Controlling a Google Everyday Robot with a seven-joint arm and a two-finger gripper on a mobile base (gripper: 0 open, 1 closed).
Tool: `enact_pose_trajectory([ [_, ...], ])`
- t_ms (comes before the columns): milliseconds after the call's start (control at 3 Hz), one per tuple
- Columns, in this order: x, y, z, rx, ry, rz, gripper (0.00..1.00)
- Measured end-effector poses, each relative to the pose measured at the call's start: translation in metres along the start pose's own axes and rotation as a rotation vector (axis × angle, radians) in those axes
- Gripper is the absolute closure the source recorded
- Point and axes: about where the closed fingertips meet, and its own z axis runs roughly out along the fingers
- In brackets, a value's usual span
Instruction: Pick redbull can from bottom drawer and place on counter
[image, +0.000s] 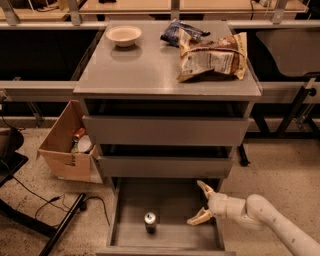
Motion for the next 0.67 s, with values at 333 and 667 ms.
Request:
enact_pose_trajectory([
  [333,0.007,0.007,0.027,-0.05,0.019,-0.02,0.0],
  [667,0.035,0.034,0.082,-0.148,0.053,-0.016,0.0],
])
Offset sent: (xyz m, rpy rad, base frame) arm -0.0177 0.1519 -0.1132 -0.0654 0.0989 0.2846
